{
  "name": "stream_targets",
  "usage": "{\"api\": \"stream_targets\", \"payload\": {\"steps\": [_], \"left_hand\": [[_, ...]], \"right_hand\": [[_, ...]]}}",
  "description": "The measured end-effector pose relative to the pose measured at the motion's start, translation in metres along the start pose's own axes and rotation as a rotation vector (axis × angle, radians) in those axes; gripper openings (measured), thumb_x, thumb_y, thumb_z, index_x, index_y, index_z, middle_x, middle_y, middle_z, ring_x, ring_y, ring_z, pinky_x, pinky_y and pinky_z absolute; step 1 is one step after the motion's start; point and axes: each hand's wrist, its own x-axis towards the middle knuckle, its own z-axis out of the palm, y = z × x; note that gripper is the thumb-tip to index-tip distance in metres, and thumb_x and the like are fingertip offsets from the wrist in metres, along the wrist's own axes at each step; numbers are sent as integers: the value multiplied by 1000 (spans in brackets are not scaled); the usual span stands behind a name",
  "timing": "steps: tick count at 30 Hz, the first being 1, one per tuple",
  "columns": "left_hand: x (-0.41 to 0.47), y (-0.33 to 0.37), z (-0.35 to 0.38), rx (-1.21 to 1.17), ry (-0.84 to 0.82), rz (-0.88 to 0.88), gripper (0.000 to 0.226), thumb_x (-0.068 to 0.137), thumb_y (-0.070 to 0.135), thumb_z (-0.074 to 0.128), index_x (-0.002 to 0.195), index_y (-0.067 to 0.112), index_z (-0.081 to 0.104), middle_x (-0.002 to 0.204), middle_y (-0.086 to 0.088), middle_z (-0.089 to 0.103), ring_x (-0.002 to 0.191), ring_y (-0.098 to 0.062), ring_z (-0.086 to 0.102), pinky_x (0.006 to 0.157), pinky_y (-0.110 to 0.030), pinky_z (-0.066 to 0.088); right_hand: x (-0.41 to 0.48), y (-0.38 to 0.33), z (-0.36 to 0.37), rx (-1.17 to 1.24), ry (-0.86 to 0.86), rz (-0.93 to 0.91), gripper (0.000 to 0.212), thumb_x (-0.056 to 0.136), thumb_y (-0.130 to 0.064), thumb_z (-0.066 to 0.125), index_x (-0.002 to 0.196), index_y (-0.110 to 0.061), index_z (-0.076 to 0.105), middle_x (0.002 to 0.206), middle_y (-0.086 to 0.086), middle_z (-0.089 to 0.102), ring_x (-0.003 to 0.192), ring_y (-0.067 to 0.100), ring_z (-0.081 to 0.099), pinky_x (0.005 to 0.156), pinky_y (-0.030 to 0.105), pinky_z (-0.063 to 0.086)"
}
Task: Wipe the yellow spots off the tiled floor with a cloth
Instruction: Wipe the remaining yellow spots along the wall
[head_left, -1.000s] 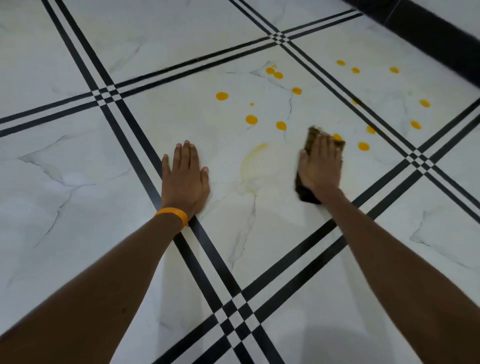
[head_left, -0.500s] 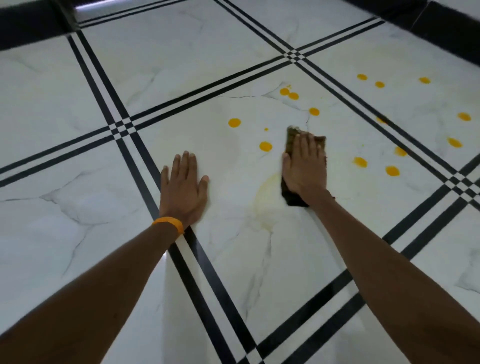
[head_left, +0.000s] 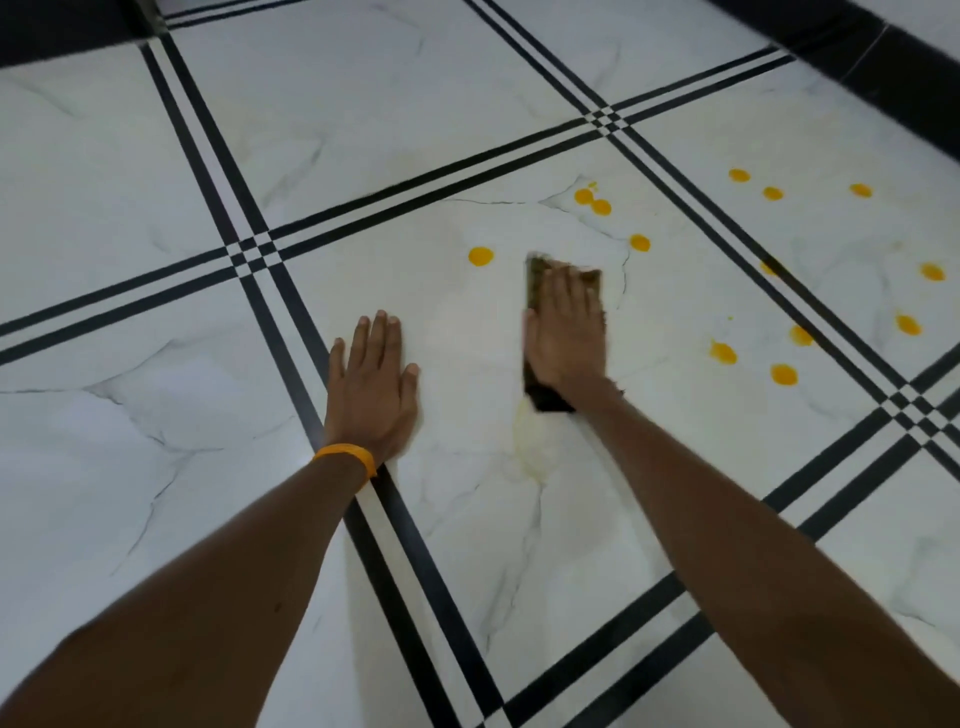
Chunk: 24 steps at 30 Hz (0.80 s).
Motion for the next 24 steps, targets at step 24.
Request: {"api": "stream_targets", "payload": {"steps": [24], "left_hand": [[45,2,-17,-68,0,54,58,95,30,35,143,-2,40,153,-25,35,143,-44,30,120,-50,22]], "right_hand": [[-5,59,-7,-6,-1,-13,81,95,-51,5,157,-2,24,165,16,26,153,30,21,126,45,12]]}}
